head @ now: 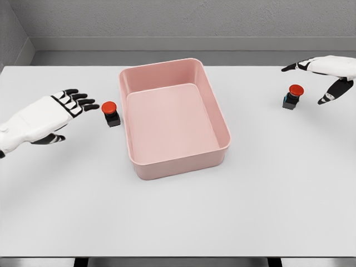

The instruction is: Put the industrial switch in the basket with both arms

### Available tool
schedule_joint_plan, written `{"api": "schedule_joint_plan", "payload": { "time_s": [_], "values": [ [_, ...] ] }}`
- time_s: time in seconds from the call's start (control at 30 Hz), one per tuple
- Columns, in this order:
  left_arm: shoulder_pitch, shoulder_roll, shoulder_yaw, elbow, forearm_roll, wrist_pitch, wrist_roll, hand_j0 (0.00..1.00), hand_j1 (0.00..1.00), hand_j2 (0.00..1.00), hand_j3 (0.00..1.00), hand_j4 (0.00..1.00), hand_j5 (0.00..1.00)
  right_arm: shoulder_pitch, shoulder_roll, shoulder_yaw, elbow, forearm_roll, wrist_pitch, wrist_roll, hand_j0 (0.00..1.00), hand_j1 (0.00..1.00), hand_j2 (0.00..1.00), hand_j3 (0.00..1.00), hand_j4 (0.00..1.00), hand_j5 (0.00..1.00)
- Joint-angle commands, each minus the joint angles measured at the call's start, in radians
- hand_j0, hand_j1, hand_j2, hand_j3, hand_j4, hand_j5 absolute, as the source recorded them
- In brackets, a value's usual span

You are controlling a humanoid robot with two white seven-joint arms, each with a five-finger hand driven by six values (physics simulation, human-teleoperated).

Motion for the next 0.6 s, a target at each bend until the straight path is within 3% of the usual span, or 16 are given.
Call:
{"api": "schedule_joint_plan", "payload": {
  "time_s": [0.0, 0.17, 0.33, 0.4, 0.57],
  "values": [
    [-0.002, -0.002, 0.002, 0.002, -0.040, 0.006, -0.001, 1.00, 1.00, 1.00, 1.00, 1.00, 1.00, 0.000, 0.001, 0.000, 0.000, -0.005, 0.002, -0.005, 1.00, 1.00, 1.00, 1.00, 1.00, 1.00],
    [-0.002, -0.036, 0.005, 0.004, -0.002, 0.118, 0.005, 1.00, 1.00, 1.00, 1.00, 1.00, 1.00, -0.003, 0.005, 0.022, 0.012, -0.005, 0.002, -0.005, 1.00, 1.00, 1.00, 1.00, 1.00, 1.00],
    [-0.006, -0.094, 0.003, 0.019, 0.055, 0.181, 0.005, 1.00, 1.00, 1.00, 1.00, 1.00, 1.00, -0.005, 0.012, 0.049, 0.087, -0.003, 0.002, -0.006, 1.00, 1.00, 1.00, 1.00, 1.00, 1.00],
    [-0.006, -0.127, 0.002, 0.028, 0.059, 0.182, 0.003, 1.00, 1.00, 1.00, 1.00, 1.00, 1.00, -0.005, 0.028, 0.060, 0.087, 0.000, 0.061, -0.005, 1.00, 1.00, 1.00, 1.00, 1.00, 1.00],
    [-0.012, -0.160, -0.009, 0.031, 0.044, 0.257, 0.000, 1.00, 1.00, 1.00, 1.00, 1.00, 1.00, -0.015, 0.082, 0.060, 0.095, 0.000, 0.113, -0.006, 1.00, 1.00, 1.00, 1.00, 1.00, 1.00]
  ]
}}
